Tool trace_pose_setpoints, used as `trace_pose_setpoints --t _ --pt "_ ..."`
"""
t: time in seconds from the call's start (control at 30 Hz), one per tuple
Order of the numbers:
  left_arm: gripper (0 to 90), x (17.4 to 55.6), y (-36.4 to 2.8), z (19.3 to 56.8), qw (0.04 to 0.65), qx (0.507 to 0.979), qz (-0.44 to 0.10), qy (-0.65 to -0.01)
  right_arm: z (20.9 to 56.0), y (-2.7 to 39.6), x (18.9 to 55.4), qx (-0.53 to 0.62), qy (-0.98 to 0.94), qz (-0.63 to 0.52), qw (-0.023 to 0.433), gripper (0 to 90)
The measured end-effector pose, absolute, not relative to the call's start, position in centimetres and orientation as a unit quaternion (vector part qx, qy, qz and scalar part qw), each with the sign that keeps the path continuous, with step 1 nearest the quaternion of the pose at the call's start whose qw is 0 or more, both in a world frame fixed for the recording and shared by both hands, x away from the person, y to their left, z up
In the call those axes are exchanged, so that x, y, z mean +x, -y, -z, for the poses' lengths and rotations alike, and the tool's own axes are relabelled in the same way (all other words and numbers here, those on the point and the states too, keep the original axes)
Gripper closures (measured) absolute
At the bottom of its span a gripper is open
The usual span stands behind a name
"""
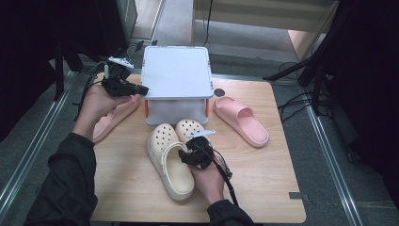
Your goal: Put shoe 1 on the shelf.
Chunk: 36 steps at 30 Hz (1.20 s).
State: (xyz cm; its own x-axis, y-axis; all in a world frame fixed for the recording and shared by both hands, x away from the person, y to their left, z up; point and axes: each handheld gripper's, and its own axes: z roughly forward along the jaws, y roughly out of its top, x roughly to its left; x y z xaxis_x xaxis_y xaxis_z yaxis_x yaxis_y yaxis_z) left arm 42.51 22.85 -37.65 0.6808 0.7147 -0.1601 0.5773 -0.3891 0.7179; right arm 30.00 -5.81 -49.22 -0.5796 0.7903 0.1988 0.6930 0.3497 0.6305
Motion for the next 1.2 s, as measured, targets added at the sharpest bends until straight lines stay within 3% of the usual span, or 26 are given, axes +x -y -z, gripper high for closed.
trace_pose_setpoints --t 0.6,0.87,1.2 --pt "88.3 42.5 -22.8 37.7 0.391 0.828 -0.089 -0.391 45.4 5.5 31.8 0.427 -0.822 -0.369 0.073 65.9" --pt "88.3 42.4 -22.8 37.6 0.391 0.829 -0.088 -0.391 44.2 4.7 34.9 0.433 -0.813 -0.377 0.093 65.9" --pt "88.4 42.5 -22.9 37.7 0.393 0.827 -0.088 -0.391 45.4 3.3 39.0 0.467 -0.79 -0.384 0.105 65.9"
